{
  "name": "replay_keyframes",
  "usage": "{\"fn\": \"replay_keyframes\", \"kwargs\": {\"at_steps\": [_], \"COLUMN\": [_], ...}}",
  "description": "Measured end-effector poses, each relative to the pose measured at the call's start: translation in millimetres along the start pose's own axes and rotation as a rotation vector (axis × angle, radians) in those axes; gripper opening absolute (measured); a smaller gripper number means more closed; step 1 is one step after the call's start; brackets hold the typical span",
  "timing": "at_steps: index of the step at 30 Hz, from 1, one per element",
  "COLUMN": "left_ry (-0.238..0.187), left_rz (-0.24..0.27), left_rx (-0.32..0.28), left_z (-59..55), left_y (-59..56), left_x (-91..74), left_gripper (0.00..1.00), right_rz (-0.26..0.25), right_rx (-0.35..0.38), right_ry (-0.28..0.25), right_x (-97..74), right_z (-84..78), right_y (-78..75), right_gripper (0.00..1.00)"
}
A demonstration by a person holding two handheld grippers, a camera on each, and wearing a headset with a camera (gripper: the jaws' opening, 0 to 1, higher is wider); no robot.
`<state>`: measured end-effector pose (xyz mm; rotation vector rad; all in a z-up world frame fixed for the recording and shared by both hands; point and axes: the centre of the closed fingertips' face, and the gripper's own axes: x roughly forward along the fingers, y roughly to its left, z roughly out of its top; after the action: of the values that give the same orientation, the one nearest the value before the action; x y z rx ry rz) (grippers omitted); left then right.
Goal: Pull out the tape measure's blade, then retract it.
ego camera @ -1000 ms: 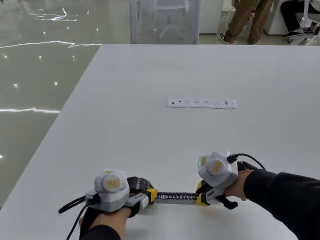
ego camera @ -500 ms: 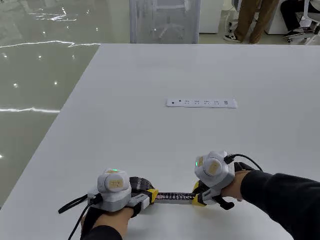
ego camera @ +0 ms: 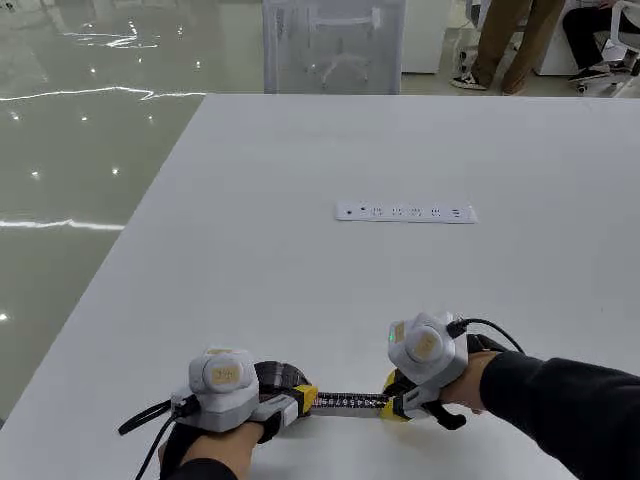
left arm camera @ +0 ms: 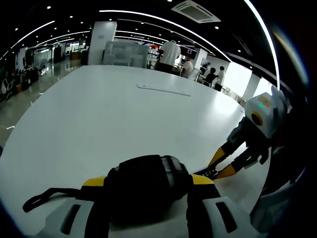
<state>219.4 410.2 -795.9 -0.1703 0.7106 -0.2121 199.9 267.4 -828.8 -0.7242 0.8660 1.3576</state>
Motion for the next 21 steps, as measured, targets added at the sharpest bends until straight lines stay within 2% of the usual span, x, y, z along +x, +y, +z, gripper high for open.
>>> {"fn": "replay_keyframes", "kwargs": {"at_steps": [7,21], "left_ry": [0.003,0.007], "left_rz": [0.0,-0.003], "left_rx": [-0.007,-0.014], "left_z": [0.5,0.5], "left_y": [0.9,0.4], "left_x": [0.0,0.2], "left_gripper": [0.58,0.58], "right_rz": [0.006,0.016], "right_rx": [-0.023,-0.021], "right_ry": [-0.006,-0.017], "right_x": [3.1,12.0], "right_z": [6.5,21.3], "right_y": [-1.1,1.6], "right_gripper": [0.12,0.12]}}
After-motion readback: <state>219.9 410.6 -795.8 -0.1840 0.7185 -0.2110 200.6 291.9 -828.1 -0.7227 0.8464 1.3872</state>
